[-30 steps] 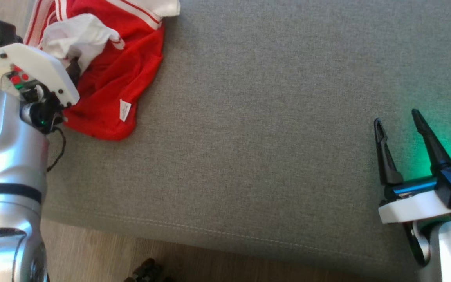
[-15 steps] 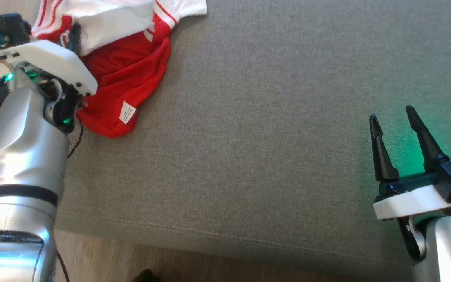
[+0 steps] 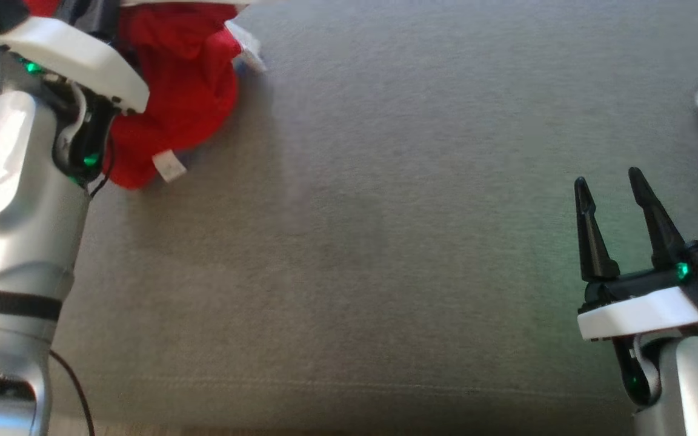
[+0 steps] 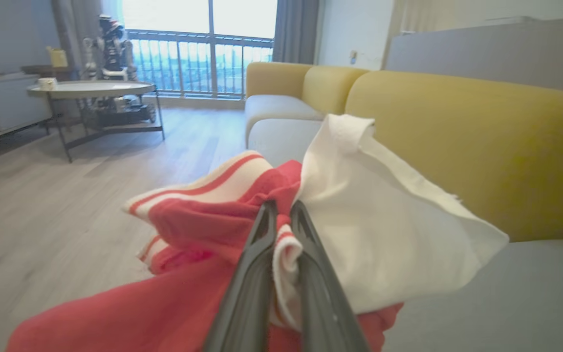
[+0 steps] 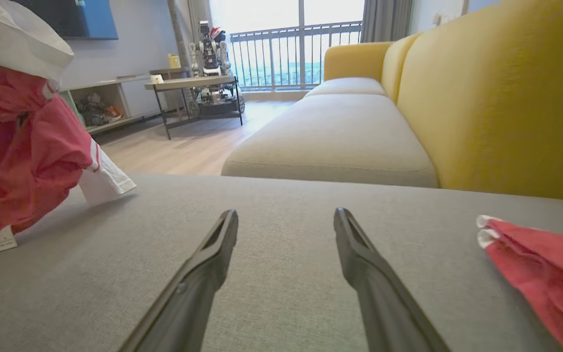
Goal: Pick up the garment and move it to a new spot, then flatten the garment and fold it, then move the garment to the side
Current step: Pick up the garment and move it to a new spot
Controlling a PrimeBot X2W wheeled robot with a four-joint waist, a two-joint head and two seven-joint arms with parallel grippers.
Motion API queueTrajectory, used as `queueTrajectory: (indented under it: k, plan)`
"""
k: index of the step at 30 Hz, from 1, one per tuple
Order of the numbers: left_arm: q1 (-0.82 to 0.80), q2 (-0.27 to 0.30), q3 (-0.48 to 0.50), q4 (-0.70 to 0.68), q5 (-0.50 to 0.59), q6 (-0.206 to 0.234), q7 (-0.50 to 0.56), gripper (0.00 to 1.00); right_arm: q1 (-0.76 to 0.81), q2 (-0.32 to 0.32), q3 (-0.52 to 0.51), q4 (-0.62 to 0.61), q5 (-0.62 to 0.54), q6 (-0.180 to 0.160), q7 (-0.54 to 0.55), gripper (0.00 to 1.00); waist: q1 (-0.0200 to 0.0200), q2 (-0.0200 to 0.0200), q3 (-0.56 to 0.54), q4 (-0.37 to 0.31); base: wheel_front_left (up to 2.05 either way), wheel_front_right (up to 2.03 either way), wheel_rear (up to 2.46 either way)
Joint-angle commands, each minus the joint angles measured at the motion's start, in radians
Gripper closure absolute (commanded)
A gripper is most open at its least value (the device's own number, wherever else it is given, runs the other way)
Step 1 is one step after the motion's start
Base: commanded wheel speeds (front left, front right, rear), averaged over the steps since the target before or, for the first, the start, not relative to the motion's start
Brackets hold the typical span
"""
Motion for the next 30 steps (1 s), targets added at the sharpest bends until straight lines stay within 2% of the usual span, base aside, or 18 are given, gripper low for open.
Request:
queueTrajectory:
  k: [1, 8, 14, 20, 24, 25, 26, 27, 30]
  plan:
    - [-0.023, 0.056, 0.016, -0.060, -0.005, 0.000, 0.010, 1.00, -0.018, -0.007, 0.029, -0.035, 0.010, 0.000, -0.010, 0.00, 0.0001, 0.0000, -0.043, -0.067, 0.00, 0.00, 0.00]
    - [0.020, 0.082, -0.028, -0.285, 0.005, 0.018, 0.094, 1.00, -0.021, -0.007, 0.051, -0.056, 0.048, 0.000, -0.010, 0.00, 0.0001, 0.0000, -0.057, -0.224, 0.00, 0.00, 0.00]
    - [0.088, 0.065, -0.072, -0.422, 0.014, 0.056, 0.149, 1.00, -0.032, -0.007, 0.067, -0.078, 0.068, 0.000, -0.010, 0.00, 0.0001, 0.0000, -0.019, -0.337, 0.00, 0.00, 0.00]
    - [0.170, 0.036, -0.124, -0.383, 0.046, 0.098, 0.137, 1.00, -0.058, -0.007, 0.081, -0.093, 0.091, 0.000, -0.010, 0.00, 0.0001, 0.0000, 0.045, -0.396, 0.00, 0.00, 0.00]
    - [0.218, -0.018, -0.150, -0.288, 0.043, 0.108, 0.088, 1.00, -0.061, -0.007, 0.093, -0.096, 0.098, 0.000, -0.010, 0.00, 0.0001, 0.0000, 0.073, -0.399, 0.00, 0.00, 0.00]
    - [0.227, -0.036, -0.154, -0.265, 0.034, 0.100, 0.070, 0.88, -0.062, -0.007, 0.098, -0.095, 0.098, 0.000, -0.010, 0.00, 0.0001, 0.0000, 0.075, -0.397, 0.00, 0.00, 0.00]
    - [0.232, -0.050, -0.155, -0.243, 0.029, 0.097, 0.050, 0.54, -0.063, -0.007, 0.103, -0.094, 0.097, 0.000, -0.010, 0.00, 0.0001, 0.0000, 0.077, -0.393, 0.00, 0.00, 0.00]
    - [0.235, -0.061, -0.158, -0.226, 0.029, 0.094, 0.029, 0.01, -0.064, -0.007, 0.107, -0.095, 0.095, 0.000, -0.010, 0.00, 0.0001, 0.0000, 0.076, -0.388, 0.00, 0.00, 0.00]
    - [0.245, -0.093, -0.153, -0.196, 0.025, 0.097, -0.035, 0.00, -0.063, -0.007, 0.116, -0.094, 0.087, 0.000, -0.010, 0.00, 0.0001, 0.0000, 0.060, -0.359, 0.00, 0.00, 0.00]
